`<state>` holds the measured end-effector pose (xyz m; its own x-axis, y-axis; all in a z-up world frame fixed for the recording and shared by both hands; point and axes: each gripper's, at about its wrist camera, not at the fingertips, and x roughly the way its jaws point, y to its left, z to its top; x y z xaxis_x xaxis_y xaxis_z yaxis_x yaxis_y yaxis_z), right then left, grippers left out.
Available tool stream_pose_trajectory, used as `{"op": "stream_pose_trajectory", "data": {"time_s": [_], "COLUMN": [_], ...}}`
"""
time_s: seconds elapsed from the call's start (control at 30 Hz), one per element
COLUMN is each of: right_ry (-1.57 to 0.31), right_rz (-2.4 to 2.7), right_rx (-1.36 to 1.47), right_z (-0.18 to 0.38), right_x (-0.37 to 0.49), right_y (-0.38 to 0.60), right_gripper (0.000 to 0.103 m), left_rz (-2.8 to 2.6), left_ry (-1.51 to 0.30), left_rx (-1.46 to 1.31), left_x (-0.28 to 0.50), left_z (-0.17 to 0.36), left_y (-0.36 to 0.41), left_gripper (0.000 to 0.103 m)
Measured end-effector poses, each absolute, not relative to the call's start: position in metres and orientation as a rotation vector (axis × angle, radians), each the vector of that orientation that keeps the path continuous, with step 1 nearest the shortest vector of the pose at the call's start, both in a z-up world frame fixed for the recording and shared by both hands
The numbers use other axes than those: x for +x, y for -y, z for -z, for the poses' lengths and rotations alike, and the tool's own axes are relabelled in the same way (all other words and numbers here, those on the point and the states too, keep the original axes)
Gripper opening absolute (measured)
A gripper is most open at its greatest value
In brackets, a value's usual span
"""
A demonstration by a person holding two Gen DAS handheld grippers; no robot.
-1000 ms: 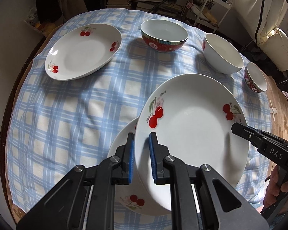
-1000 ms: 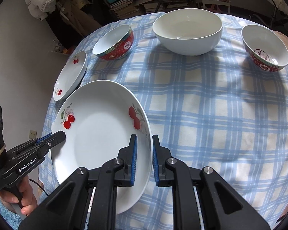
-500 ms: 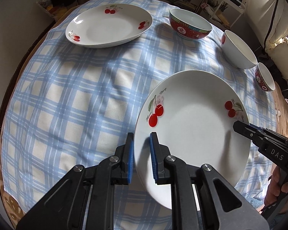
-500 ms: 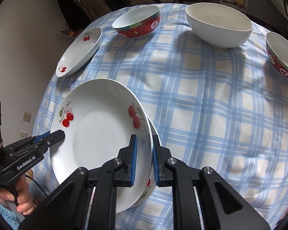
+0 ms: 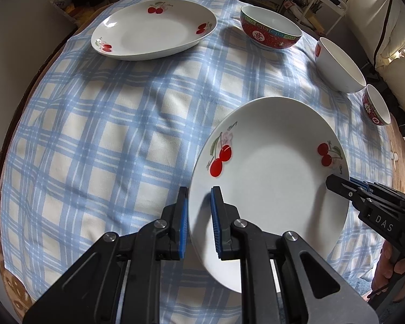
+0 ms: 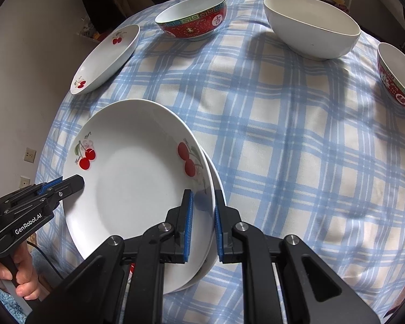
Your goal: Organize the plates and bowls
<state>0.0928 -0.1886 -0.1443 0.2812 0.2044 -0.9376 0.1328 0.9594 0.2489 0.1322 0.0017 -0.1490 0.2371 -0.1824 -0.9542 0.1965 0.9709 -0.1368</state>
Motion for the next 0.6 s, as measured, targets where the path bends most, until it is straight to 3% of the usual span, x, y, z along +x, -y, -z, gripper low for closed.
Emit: {"op": "stream_pose_trajectory", "data": {"time_s": [0.6], "right_ry": [-1.295], "right_rz": [-0.021], "right_rx": [0.203], "right_z": [0.142], "right_x": [0.094], "right_y": [0.179], "right_gripper": [0.016], "left_rz": [0.253], "left_ry": [-1.333], "left_rx": [0.032], "left_x": [0.133], "left_z": [0.16], "left_y": [0.003], "left_gripper": [0.019]}}
